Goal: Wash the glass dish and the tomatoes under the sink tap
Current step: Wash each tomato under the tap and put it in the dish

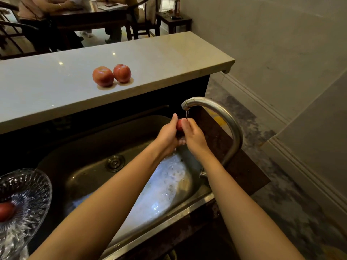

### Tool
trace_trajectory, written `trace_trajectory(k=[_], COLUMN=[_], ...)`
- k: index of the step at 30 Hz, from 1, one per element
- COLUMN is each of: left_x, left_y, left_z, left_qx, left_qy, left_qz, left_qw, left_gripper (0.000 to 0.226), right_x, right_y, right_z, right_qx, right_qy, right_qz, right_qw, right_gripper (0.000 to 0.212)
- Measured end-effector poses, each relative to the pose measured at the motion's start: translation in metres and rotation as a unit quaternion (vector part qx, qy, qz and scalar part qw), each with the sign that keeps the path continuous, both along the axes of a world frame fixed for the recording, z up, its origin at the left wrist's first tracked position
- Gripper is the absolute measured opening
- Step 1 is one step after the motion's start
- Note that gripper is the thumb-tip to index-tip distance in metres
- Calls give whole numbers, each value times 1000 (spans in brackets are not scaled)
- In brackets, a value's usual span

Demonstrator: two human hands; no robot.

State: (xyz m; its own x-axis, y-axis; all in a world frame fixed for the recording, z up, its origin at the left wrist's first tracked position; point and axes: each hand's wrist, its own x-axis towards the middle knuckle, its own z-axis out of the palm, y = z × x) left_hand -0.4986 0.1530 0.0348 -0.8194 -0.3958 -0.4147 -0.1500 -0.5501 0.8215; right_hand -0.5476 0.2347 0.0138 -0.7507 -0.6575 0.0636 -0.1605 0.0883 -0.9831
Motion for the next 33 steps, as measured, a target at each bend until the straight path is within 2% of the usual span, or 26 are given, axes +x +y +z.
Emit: trace_trajectory(k=[2, 5, 8, 11, 13, 15, 19, 21, 25, 27, 30, 33], left_x=[3, 8, 9, 4, 1, -3, -9, -10, -8, -8, -11, -13], left_y=[6, 11, 12, 13, 8, 3, 15, 18, 6, 2, 7, 19], left_z=[0, -3, -5, -6, -3, -4, -6, -6, -5, -8, -6, -8], left_qx=[35, 68, 35, -52, -41, -30, -23, -41, -53, -42, -9, 34], left_qy=[36, 88, 104, 54, 12, -5, 44, 49, -11, -23, -10, 8], left_qz=[-9, -7, 5, 43, 80, 69, 9, 12, 58, 58, 64, 64], left_qw=[999, 994, 994, 996, 996, 997, 999, 998, 997, 997, 998, 997], left_gripper=[54, 52, 43, 38, 49, 53, 27, 20, 37, 48, 50, 48], right_x=[1, 1, 4, 4, 4, 1, -5, -4, 2, 3, 5, 1], right_y=[-9, -20, -26, -27, -21, -16, -19, -19, -10, -7, -9, -13], right_z=[2, 5, 8, 5, 0, -2, -1, 2, 0, -3, -2, 1], right_qx=[-11, -5, -2, 18, 25, 22, 28, 23, 14, 10, -3, -2], right_qy=[-55, -94, -111, -41, 1, 9, -55, -80, -70, -45, -27, -71], right_qz=[-84, -148, -173, -120, -51, -21, -141, -146, -1, 27, -41, -155], right_qw=[995, 984, 979, 992, 998, 1000, 988, 986, 997, 999, 999, 985], right_gripper=[25, 37, 40, 32, 25, 20, 39, 43, 30, 30, 28, 32])
